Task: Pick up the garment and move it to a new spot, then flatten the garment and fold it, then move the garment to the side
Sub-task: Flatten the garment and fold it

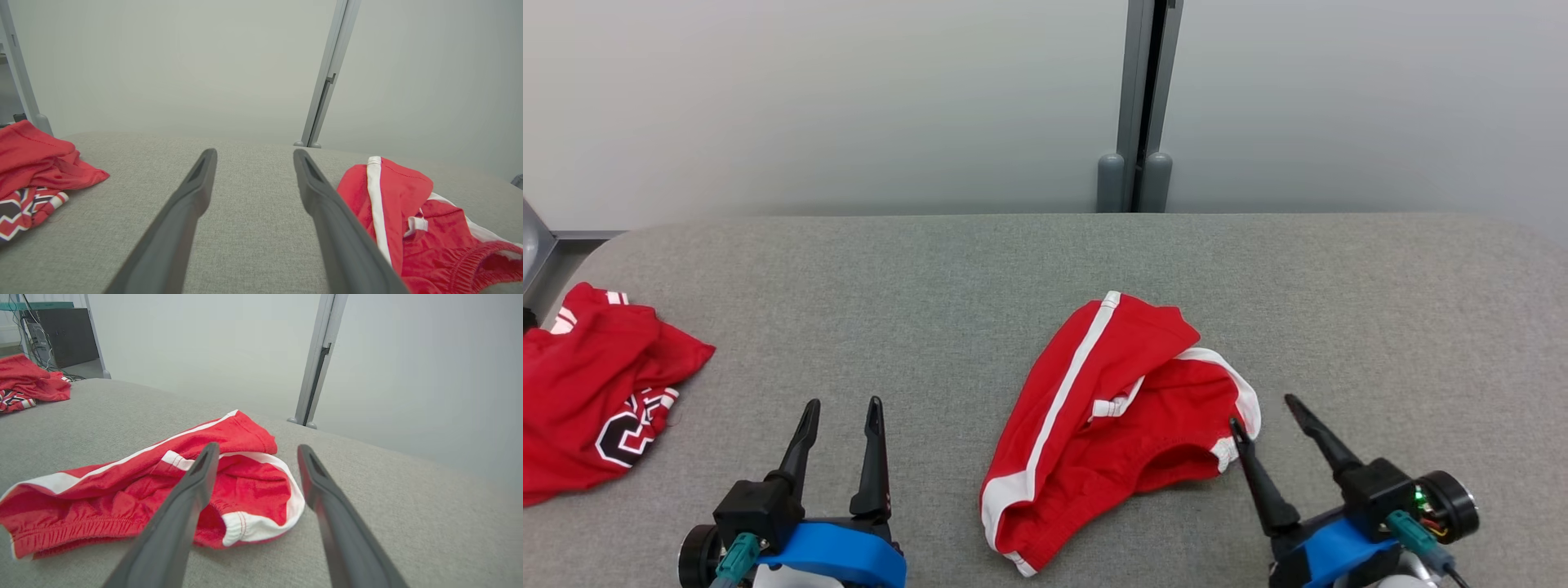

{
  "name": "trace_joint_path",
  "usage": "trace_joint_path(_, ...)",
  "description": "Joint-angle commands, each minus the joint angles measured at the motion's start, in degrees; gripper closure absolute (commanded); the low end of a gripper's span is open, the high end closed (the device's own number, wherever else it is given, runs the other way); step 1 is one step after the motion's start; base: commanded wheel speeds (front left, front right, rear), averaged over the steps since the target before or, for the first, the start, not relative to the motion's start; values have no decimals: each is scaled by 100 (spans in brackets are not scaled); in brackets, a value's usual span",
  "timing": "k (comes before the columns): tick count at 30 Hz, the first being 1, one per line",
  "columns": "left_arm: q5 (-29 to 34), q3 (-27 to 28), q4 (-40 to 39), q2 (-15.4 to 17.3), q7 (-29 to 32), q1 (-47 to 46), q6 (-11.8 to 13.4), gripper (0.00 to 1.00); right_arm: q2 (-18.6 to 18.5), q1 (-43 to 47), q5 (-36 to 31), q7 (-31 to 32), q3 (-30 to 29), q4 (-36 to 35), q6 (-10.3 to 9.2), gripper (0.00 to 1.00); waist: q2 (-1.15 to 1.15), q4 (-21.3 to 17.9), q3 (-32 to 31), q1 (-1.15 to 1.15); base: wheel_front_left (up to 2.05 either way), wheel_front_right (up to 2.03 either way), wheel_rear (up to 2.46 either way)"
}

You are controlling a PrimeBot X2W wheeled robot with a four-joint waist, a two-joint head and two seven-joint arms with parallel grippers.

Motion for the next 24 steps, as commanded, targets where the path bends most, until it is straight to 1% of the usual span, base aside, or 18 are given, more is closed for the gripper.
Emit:
trace_joint_path(1, 19, 22, -14, -3, -29, 63, -26, 0, 17, 132, -32, -21, -122, -107, 1, 0, 0, -12, -13, 0, 0, 0, 0)
trace_joint_path(8, 152, 106, -56, -2, -29, 112, -35, 0, 184, 692, -27, -22, -923, -661, 1, 0, 0, -19, -76, 0, 0, 0, 0)
trace_joint_path(14, 277, 216, -128, 24, -29, 191, 0, 0, 291, 1159, 53, -22, -1406, -854, 1, 0, 0, -25, -81, 0, 0, 0, 0)
trace_joint_path(19, 427, 300, -207, 47, -29, 242, 54, 0, 304, 1288, 261, -22, -1429, -912, 1, 0, 0, -57, -76, 0, 0, 0, 0)
trace_joint_path(24, 508, 349, -220, 57, -29, 275, 57, 0, 303, 1217, 385, -22, -1392, -885, 1, 0, 0, -64, -69, 0, 0, 0, 0)
